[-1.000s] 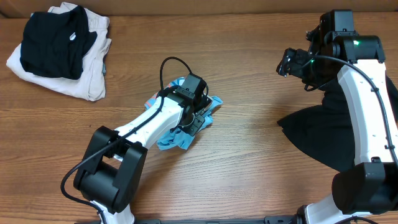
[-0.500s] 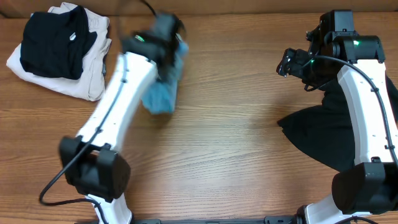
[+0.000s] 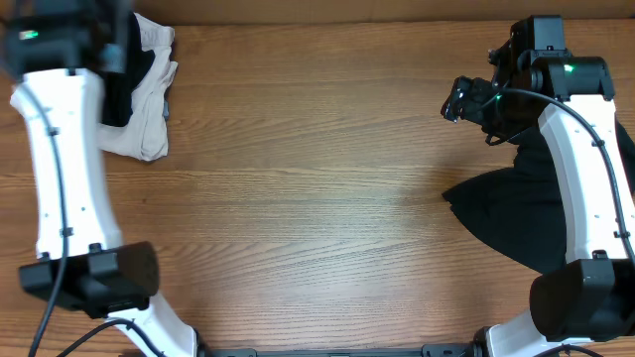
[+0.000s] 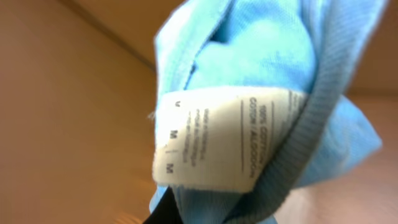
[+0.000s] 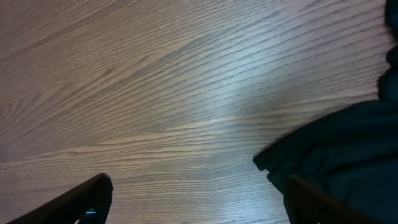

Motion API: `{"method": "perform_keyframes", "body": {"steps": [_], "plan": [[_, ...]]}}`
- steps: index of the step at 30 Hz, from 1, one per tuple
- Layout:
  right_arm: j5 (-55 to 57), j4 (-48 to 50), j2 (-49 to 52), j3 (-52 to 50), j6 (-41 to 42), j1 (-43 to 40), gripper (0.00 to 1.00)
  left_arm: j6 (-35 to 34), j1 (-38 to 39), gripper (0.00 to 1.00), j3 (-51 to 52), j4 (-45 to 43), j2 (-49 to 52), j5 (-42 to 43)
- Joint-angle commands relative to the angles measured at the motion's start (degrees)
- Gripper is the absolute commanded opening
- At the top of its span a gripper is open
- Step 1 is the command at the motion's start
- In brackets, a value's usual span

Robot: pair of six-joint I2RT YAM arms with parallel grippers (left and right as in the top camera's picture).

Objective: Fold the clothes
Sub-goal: 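Carry the bundle with the left gripper onto the top-left clothes stack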

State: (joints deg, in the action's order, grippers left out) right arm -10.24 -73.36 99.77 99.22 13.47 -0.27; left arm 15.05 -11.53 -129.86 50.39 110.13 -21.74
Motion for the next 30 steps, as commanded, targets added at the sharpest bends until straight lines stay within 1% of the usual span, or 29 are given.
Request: {"method": "perform_keyframes", "body": {"steps": [1, 4, 6, 8, 12, 16, 22, 26, 30], "plan": [[0.07, -0.15, -0.31, 0.48, 0.02, 0.20, 0.91, 4.55, -4.98, 0.04, -1.16, -7.50, 0.20, -1.60], [0.09, -0.31, -0.31, 0.48, 0.02, 0.22, 0.91, 9.66, -9.14, 0.04, -1.16, -14.47, 2.29, 1.79], [0.07, -0.33, -0.31, 0.48, 0.02, 0.22, 0.91, 13.40, -11.15, 0.04, -1.16, -15.47, 3.67, 5.51], [0.07, -0.31, -0.31, 0.48, 0.02, 0.22, 0.91, 14.60, -13.38, 0.04, -1.16, -16.52, 5.70, 7.15], [0.11, -0.24, -0.31, 0.48, 0.00, 0.20, 0.91, 14.53, -16.87, 0.04, -1.16, -18.21, 11.50, 8.31], [0.11, 0.22, -0.31, 0.48, 0.00, 0.22, 0.90, 12.50, -17.66, 0.04, -1.16, -18.62, 17.03, 9.79], [0.13, 0.92, -0.31, 0.48, 0.00, 0.20, 0.88, 11.69, -15.41, 0.04, -1.16, -19.63, 22.73, 9.64], [0.96, 0.81, -0.31, 0.48, 0.02, 0.20, 0.87, 11.63, -13.70, 0.04, -1.16, -20.04, 23.52, 9.51], [1.18, 0.61, -0.31, 0.48, 0.00, 0.20, 0.87, 8.35, -12.13, 0.04, -1.38, -20.52, 23.45, 10.32]]}}
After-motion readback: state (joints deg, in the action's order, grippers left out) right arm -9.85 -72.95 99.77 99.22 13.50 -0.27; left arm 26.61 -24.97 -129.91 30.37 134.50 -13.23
